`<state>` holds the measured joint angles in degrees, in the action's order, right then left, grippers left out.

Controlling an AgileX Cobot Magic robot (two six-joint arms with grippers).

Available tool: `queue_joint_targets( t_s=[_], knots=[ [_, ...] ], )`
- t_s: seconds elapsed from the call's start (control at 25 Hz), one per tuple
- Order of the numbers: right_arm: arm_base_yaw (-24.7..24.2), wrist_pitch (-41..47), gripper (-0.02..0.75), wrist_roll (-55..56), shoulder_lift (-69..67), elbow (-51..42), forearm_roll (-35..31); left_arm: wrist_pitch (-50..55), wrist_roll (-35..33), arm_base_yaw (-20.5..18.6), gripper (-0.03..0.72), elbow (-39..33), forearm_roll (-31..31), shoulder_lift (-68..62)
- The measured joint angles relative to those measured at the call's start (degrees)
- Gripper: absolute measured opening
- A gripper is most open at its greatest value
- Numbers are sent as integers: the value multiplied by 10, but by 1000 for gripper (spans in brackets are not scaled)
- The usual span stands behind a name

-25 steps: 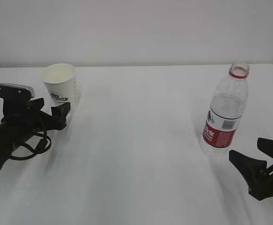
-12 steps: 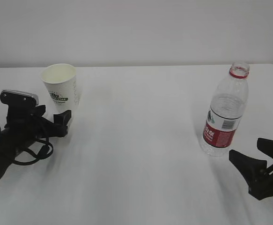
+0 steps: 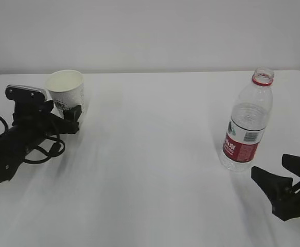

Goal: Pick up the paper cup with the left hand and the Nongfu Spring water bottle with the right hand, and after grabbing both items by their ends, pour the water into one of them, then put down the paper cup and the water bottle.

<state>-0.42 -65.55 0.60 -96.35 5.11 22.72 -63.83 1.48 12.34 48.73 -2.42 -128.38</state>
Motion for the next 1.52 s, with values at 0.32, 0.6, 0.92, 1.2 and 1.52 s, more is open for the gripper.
queue_joint_targets(
  t_s=[0.32, 0.6, 0.92, 1.2, 1.52],
  knots=[
    [0, 0, 590, 4, -37, 1, 0, 16, 25, 0, 610, 33, 6, -22],
    [0, 0, 590, 5, -37, 1, 0, 21, 26, 0, 610, 71, 6, -48],
    [0, 0, 590, 5, -37, 1, 0, 31, 34, 0, 620, 98, 10, -63],
    [0, 0, 590, 6, -37, 1, 6, 51, 45, -5, 689, 117, 18, -64],
    [0, 0, 590, 6, -37, 1, 9, 78, 45, -5, 691, 159, 24, -89]
  ],
)
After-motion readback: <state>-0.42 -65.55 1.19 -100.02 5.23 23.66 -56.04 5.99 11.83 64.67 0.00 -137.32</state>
